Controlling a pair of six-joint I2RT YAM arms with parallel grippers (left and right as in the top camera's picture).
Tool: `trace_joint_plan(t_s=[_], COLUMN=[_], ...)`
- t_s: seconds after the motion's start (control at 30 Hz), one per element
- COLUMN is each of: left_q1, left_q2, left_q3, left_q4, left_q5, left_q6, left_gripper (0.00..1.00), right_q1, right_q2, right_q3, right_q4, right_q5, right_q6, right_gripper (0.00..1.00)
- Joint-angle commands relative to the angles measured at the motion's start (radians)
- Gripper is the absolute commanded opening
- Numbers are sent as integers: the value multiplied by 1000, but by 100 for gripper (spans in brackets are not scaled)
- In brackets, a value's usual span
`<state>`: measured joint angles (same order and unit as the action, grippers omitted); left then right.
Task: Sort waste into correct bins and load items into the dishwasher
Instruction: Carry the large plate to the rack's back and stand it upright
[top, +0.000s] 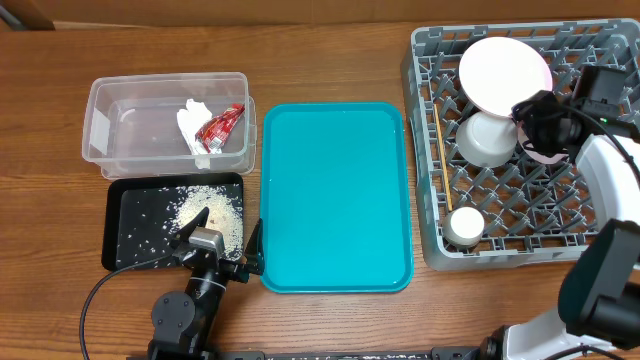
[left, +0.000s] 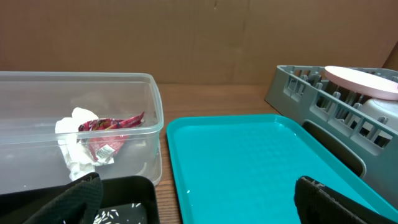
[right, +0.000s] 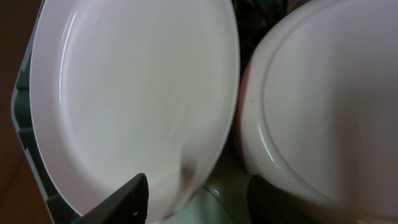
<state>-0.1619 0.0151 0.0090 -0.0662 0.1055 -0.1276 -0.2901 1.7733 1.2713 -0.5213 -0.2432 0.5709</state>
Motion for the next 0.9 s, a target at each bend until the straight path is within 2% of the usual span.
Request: trace_joint_plan(t_s=[0.0, 0.17, 0.3, 0.33, 0.7, 0.8, 0.87], left_q1=[5, 5, 5, 5, 5, 5, 5], left_q2=[-9, -9, -9, -9, -9, -9, -9], left_q3=[-4, -4, -4, -4, -4, -4, -4], left_q4=[0, 0, 0, 0, 0, 0, 0], left_q5=[15, 15, 15, 15, 15, 15, 15], left_q6=[-7, -7, -7, -7, -7, -7, -7], left_gripper=[100, 100, 100, 100, 100, 100, 100], right_q1=[0, 0, 0, 0, -3, 12, 35], right_q2=[32, 32, 32, 32, -64, -139, -191], right_q3=[4, 4, 4, 5, 24, 27, 27], right_q4=[35, 71, 71, 72, 87, 87, 85], right_q5=[-24, -18, 25, 26, 32, 114, 243], right_q6=[14, 13, 13, 13, -51, -124, -188], right_gripper=[50, 35, 8, 4, 4, 4, 4])
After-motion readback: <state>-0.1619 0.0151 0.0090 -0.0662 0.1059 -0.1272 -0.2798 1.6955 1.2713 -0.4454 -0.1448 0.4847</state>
